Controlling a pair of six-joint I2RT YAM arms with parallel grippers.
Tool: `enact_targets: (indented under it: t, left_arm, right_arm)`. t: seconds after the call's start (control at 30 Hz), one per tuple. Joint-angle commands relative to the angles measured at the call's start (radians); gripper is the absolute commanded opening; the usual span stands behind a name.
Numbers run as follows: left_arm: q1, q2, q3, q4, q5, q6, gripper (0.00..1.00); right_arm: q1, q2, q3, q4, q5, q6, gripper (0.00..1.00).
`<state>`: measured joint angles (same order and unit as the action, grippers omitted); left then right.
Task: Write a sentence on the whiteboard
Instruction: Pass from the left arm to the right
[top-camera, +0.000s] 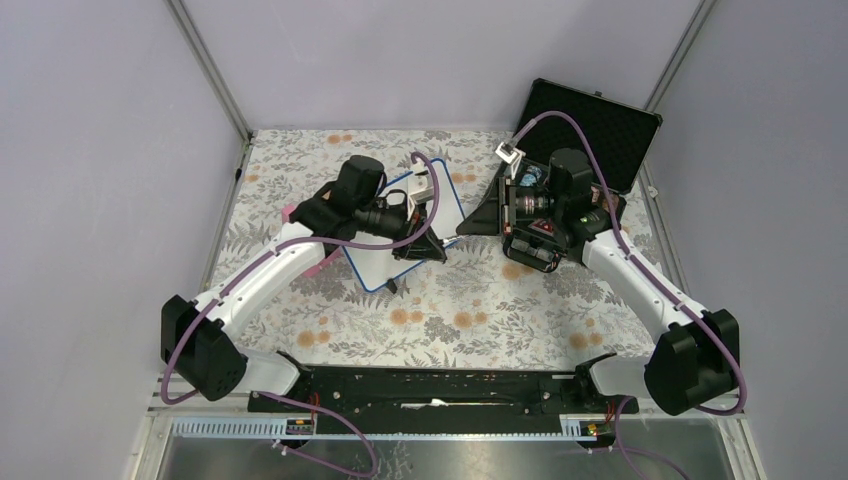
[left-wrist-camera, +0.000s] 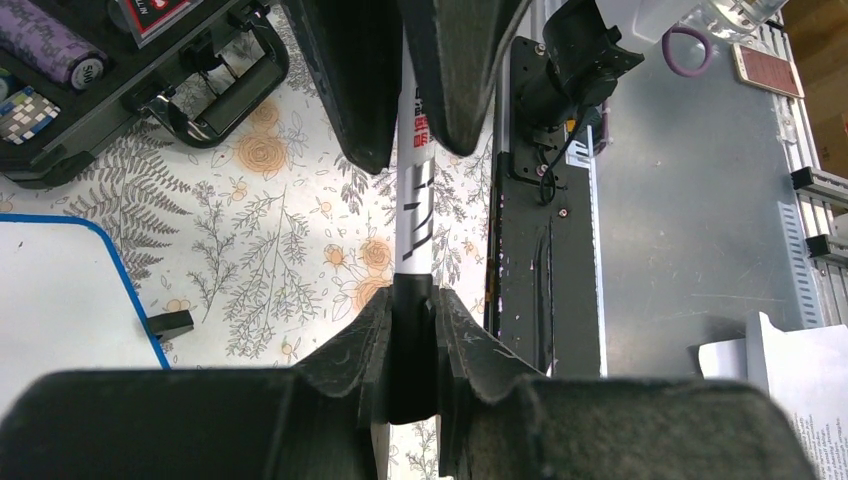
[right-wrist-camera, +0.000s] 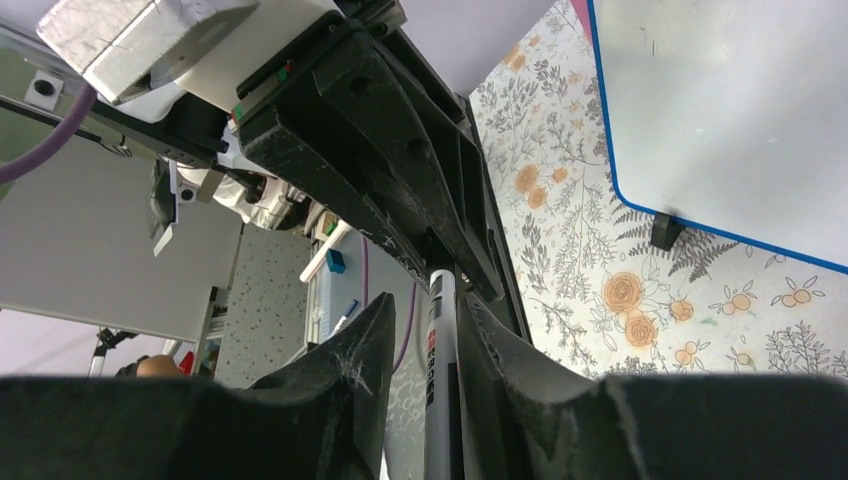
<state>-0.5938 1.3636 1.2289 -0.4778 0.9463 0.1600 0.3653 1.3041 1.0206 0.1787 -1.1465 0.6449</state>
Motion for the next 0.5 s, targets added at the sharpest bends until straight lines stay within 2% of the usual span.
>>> enact_targets:
  t: [0.0, 0.2, 0.47]
  left_arm:
    - [0.0, -0.005, 0.043, 0.001, -0.015, 0.044, 0.0]
    - [0.0, -0.014, 0.046, -0.019, -0.025, 0.06, 0.0]
    - [-0.002, 0.001, 0.057, -0.018, -0.016, 0.059, 0.0]
  right_arm:
    - [0.011, -0.01, 0.054, -0.081, -0.041, -0.087, 0.39]
    - [0.01, -0.015, 0.061, -0.119, -0.051, -0.118, 0.4]
    - [0.036, -0.007, 0.085, -0.172, -0.042, -0.171, 0.34]
